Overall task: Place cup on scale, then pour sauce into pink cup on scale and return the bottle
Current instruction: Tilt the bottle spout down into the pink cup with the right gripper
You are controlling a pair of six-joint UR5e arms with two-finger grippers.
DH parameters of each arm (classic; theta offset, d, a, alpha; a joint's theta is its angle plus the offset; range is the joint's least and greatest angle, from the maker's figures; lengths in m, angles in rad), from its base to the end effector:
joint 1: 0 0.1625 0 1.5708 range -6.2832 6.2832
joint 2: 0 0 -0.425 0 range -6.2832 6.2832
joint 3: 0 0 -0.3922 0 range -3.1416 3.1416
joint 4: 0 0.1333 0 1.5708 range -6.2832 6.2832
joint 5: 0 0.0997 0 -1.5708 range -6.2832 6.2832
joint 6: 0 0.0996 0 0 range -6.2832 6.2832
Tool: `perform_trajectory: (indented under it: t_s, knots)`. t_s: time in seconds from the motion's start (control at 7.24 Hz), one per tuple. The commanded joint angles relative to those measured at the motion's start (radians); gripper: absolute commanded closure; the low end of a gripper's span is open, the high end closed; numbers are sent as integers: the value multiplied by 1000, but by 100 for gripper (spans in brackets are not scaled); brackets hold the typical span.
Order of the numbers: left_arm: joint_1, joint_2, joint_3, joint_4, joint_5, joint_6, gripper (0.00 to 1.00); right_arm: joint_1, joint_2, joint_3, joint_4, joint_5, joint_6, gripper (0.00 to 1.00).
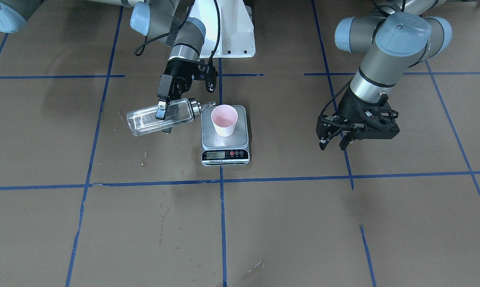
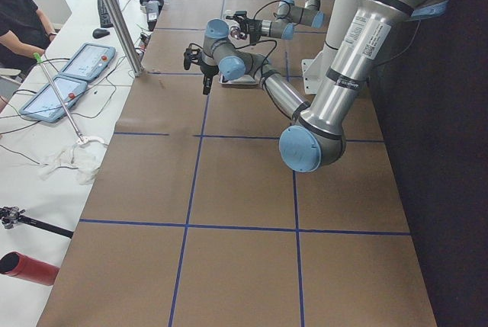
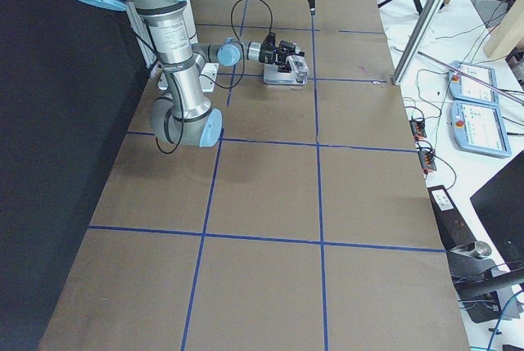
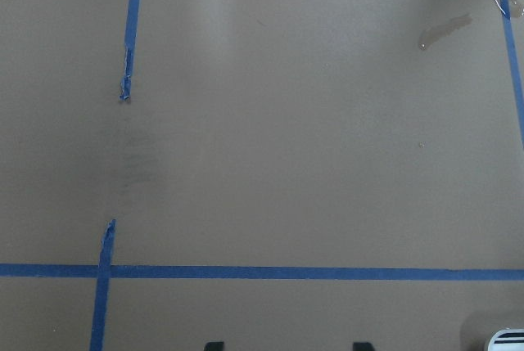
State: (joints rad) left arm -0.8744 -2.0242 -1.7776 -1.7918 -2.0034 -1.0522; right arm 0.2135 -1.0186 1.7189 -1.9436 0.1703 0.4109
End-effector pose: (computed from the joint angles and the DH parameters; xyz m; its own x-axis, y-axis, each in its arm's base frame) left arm 0.3333 -0.5414 0.2846 0.5968 -0.0123 -0.8023 0.2224 0.9632 0.1508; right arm -0.5595 -0.3581 0.2555 0.6866 -0.0101 -0.7270 0.7102 0.2232 0.6676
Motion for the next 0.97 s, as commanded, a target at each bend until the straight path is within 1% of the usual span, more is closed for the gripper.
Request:
perform_trajectory:
  t_s: [0.0, 0.14, 0.83]
  knots:
    - [0, -1, -2, 0, -2, 0, 39, 1, 0, -1, 0, -14, -65, 100]
    - [0, -1, -2, 0, -2, 0, 39, 1, 0, -1, 0, -32, -85, 100]
    - [2, -1, -2, 0, -3, 0, 39, 3, -6, -1, 0, -61, -142, 100]
